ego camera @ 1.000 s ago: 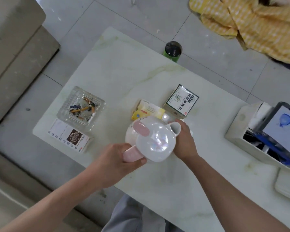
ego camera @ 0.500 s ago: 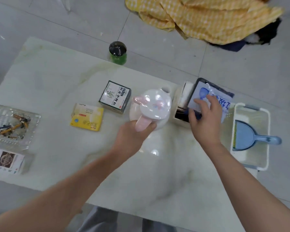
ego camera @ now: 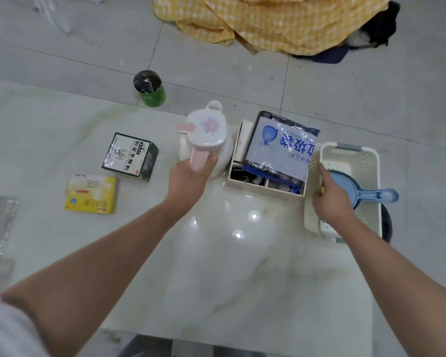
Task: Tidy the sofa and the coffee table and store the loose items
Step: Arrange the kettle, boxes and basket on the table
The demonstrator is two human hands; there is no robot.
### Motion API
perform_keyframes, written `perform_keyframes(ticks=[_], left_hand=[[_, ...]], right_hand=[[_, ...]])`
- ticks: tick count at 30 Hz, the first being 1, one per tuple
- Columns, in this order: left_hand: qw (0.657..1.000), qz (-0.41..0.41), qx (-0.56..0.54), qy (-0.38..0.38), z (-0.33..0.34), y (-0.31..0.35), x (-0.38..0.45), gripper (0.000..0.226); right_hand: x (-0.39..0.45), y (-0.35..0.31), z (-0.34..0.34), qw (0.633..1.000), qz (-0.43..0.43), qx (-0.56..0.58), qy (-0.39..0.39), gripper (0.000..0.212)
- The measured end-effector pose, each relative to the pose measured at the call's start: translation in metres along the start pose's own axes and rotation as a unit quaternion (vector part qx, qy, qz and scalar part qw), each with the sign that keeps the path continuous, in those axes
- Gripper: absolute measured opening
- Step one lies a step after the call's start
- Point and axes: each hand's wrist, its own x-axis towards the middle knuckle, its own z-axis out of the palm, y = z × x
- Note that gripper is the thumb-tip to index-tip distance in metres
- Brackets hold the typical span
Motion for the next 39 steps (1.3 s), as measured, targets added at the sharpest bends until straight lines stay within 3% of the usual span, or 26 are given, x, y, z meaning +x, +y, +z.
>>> perform_keyframes(ticks=[4,10,15,19,24,26,28,30,34,36,39], left_hand=[[1.0,0.006,-0.009,-0.019,0.014,0.0,-0.001,0.055],[0.998,-0.015,-0.042,-0.035,0.045,0.015,-0.01,0.052],[0.998,-0.042,-0.037,-0.034,0.066,0.027,-0.013,0.048],[0.997,-0.055,-0.02,-0.046,0.068,0.029,-0.017,0.047],[0.999,-0.003,0.0,-0.051,0.042,0.021,-0.029,0.04],[0.999,0.022,0.007,-0.032,0.02,0.007,-0.034,0.038],[0.999,0.04,0.02,-0.003,-0.009,-0.013,-0.04,0.037],[0.998,0.044,0.038,0.024,-0.045,-0.037,-0.042,0.031],[0.996,0.017,0.046,0.07,-0.128,-0.077,-0.035,0.021],[0.994,0.018,0.05,0.092,-0.167,-0.088,-0.028,0.017],[0.99,0.029,0.052,0.127,-0.234,-0.111,-0.014,0.016]], right_hand=[[0.021,0.004,-0.002,0.998,-0.018,0.026,0.052,0.069],[0.042,0.014,-0.013,0.989,0.031,0.103,0.099,0.039],[0.034,0.034,-0.01,0.991,0.054,0.07,0.098,0.061],[0.033,0.032,-0.011,0.992,0.059,0.064,0.088,0.063],[0.029,0.025,-0.013,0.991,0.065,0.085,0.081,0.062],[0.027,0.02,-0.017,0.986,0.082,0.097,0.109,0.059],[0.02,0.008,-0.022,0.968,0.099,0.135,0.189,0.054],[0.006,-0.022,-0.019,0.956,0.04,0.15,0.247,0.036],[-0.055,-0.121,0.02,0.946,-0.114,0.148,0.266,0.018],[-0.099,-0.172,0.056,0.947,-0.187,0.142,0.221,0.019],[-0.145,-0.249,0.128,0.957,-0.229,0.171,0.052,0.022]])
